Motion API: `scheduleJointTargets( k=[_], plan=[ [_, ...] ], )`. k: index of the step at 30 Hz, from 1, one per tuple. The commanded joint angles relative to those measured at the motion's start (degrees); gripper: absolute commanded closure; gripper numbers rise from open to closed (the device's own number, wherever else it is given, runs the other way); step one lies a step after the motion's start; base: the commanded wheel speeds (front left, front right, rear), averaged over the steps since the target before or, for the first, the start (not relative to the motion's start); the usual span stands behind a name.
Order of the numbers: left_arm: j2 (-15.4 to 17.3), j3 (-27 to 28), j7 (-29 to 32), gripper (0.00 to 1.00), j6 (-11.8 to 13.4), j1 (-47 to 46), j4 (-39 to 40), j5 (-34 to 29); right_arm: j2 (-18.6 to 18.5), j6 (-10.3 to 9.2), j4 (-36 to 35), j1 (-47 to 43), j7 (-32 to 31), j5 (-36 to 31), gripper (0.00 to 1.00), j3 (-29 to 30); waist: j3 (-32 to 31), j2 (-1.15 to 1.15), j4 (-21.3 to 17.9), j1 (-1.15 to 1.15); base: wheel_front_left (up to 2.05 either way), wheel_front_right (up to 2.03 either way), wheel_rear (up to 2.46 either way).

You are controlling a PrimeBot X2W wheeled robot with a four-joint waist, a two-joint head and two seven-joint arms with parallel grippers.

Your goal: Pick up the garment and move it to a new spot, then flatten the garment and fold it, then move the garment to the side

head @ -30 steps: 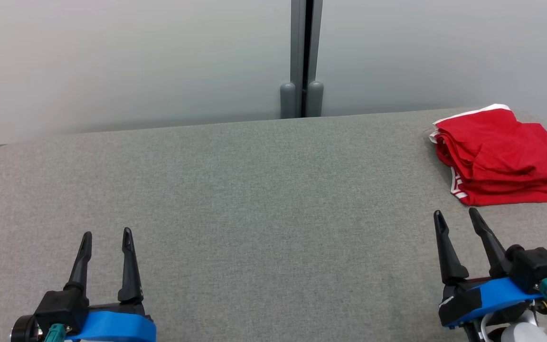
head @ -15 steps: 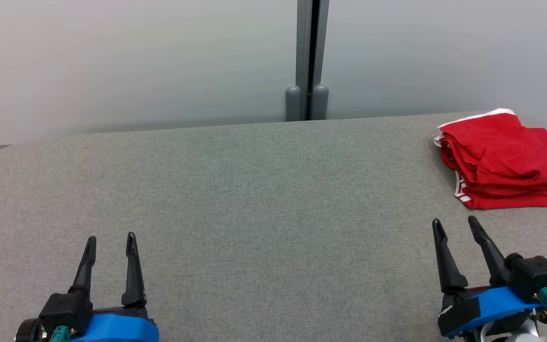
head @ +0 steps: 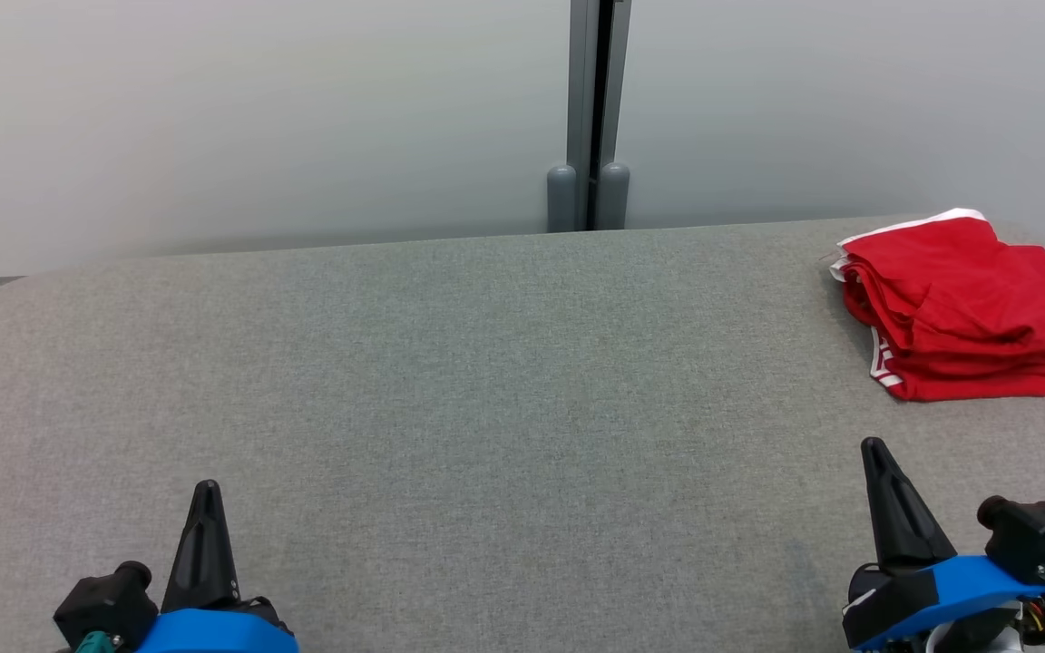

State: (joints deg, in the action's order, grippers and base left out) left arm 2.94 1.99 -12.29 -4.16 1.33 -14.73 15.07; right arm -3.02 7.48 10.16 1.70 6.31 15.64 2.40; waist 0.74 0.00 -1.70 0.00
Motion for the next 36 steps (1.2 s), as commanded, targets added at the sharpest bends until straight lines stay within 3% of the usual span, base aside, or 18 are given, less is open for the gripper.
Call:
scheduleJointTargets(
  k=[1, 36],
  plan=[
    [0.14, 0.53, 0.51, 1.00, -0.34, -1.73, 0.86, 2.56, -0.06, 0.01, -0.69, 0.98, -0.50, 2.64, 1.00, 0.35, 0.00, 0.00, 0.02, 0.00, 0.00, 0.00, 0.00],
    [0.07, 2.04, 8.08, 1.00, -1.64, -4.21, 1.22, 34.46, 0.02, 0.01, 0.99, 2.67, -5.65, 34.22, 1.00, 1.88, -0.17, 0.00, 0.52, 0.00, 0.00, 0.00, 0.00]
  ],
)
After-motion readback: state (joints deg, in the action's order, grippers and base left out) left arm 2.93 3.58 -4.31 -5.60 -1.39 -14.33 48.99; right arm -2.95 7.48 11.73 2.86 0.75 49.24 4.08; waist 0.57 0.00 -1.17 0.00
